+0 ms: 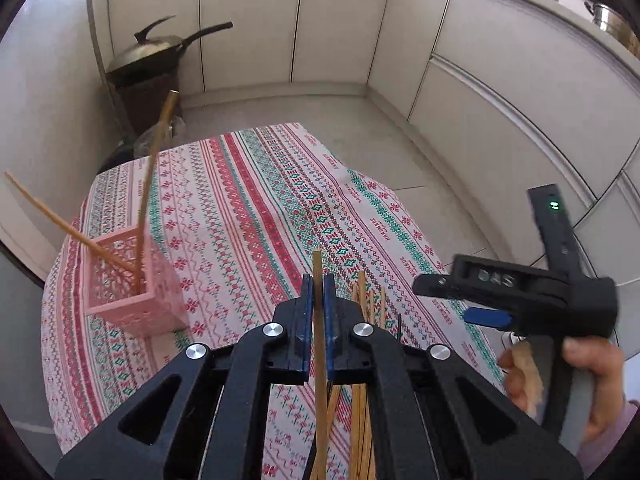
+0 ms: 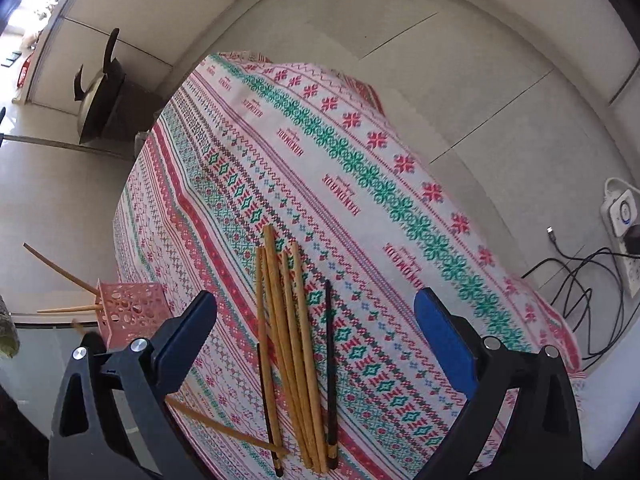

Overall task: Organize utensils
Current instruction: 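Carry the chopstick toward the pink holder with the left gripper while the right grasps another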

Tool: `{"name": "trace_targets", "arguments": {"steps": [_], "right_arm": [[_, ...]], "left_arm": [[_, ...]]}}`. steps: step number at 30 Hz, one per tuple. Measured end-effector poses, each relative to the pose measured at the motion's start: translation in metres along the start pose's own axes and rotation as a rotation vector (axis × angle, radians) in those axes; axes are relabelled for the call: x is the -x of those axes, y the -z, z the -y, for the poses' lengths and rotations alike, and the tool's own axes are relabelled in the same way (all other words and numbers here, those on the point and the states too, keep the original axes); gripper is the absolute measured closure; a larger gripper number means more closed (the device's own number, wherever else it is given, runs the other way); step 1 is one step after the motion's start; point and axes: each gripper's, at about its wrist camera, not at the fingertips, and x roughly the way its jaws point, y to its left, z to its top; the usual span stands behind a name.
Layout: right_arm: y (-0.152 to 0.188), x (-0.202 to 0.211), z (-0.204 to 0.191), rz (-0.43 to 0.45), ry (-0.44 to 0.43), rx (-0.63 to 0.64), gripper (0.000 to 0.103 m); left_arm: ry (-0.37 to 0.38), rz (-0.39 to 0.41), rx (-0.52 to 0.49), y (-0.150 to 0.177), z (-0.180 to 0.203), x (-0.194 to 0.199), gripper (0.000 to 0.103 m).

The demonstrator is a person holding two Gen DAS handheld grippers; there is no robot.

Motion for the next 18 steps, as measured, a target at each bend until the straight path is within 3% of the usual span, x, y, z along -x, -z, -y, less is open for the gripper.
{"name": "trace_targets", "arguments": {"steps": [3,6,10,15,18], "right_arm": [[0.003,-0.012,-0.004,-0.013,-0.016,0.008,0.026],[0.007,-0.02,-0.01,-0.039,-0.038,0.011,0.033],[0.015,-0.028,-0.033,-0.058,-0.082,0.065,0.05],[0.014,-0.038,-0.05,-0.012,-0.042,0.119,0.073],[0.015,-0.049,-0.059,-0.034,-0.042,0.144,0.074]], "left_arm": [[0.021,0.061,0.015,0.016,-0.016,0.041,0.099],[0.026,0.112,0.005,0.021,-0.026,0.067,0.099],[0.048,0.18,0.015,0.022,-0.036,0.099,0.099],[0.074,0.229,0.042,0.02,-0.047,0.12,0.099],[0.078,0.242,0.05,0.02,-0.054,0.126,0.099]]}}
